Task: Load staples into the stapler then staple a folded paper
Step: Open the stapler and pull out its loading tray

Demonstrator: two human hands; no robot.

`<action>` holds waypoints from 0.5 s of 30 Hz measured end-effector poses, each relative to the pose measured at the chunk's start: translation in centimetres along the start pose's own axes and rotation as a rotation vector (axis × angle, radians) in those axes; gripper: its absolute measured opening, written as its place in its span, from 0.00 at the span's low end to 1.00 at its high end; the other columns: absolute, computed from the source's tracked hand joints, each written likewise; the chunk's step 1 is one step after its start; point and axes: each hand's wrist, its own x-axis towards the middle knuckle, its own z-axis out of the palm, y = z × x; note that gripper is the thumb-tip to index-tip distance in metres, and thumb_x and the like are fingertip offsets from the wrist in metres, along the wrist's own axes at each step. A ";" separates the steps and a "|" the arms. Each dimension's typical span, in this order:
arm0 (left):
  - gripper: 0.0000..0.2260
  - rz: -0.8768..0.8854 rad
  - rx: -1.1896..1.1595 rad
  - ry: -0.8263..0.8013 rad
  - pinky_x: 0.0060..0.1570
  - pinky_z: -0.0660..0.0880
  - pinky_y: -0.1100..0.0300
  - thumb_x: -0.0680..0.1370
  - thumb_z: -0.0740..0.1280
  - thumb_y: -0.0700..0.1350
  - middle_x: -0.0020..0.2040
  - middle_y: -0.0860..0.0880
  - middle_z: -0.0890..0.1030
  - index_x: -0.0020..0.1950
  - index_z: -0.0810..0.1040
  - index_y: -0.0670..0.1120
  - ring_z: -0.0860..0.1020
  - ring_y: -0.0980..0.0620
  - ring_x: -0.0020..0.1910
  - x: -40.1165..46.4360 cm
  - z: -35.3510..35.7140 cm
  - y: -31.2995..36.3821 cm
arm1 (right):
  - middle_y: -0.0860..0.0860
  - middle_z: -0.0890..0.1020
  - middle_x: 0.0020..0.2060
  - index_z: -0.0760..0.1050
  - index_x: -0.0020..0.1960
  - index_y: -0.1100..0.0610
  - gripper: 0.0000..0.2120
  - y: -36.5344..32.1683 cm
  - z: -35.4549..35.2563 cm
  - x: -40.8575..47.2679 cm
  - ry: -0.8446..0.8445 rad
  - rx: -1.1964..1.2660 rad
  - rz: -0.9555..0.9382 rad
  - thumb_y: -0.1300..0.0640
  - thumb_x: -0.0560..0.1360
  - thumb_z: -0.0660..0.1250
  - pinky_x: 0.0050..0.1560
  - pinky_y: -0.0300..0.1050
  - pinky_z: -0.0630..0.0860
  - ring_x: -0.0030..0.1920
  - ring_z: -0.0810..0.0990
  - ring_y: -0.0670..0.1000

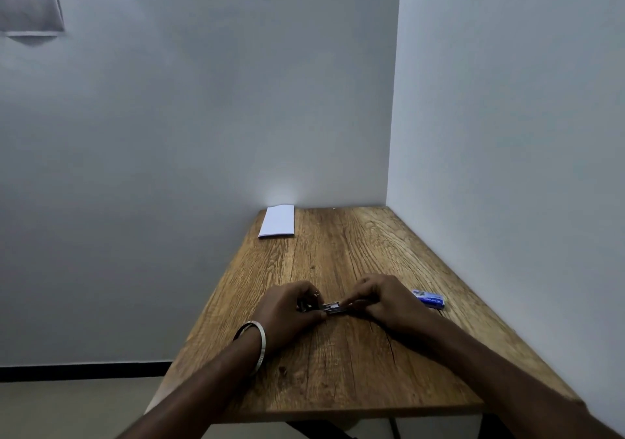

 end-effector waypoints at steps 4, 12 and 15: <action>0.08 0.006 0.006 0.001 0.47 0.80 0.62 0.71 0.74 0.53 0.44 0.60 0.82 0.48 0.80 0.57 0.79 0.64 0.44 -0.1 -0.1 0.2 | 0.41 0.83 0.50 0.83 0.54 0.46 0.09 -0.6 0.7 -0.8 0.188 0.149 0.081 0.56 0.74 0.74 0.52 0.40 0.80 0.52 0.81 0.40; 0.08 0.117 0.205 0.256 0.35 0.77 0.66 0.72 0.71 0.56 0.41 0.62 0.82 0.49 0.79 0.57 0.77 0.66 0.37 -0.2 -0.7 2.2 | 0.53 0.76 0.38 0.74 0.44 0.57 0.08 -4.6 4.0 -1.7 0.591 1.027 0.614 0.63 0.80 0.60 0.55 0.53 0.78 0.39 0.74 0.48; 0.05 0.304 0.373 0.444 0.30 0.77 0.61 0.74 0.71 0.51 0.40 0.58 0.83 0.48 0.79 0.55 0.79 0.60 0.36 -0.1 -1.3 3.7 | 0.56 0.77 0.43 0.72 0.46 0.59 0.09 -6.3 4.0 -1.3 0.653 1.337 0.711 0.59 0.83 0.58 0.62 0.56 0.75 0.43 0.78 0.52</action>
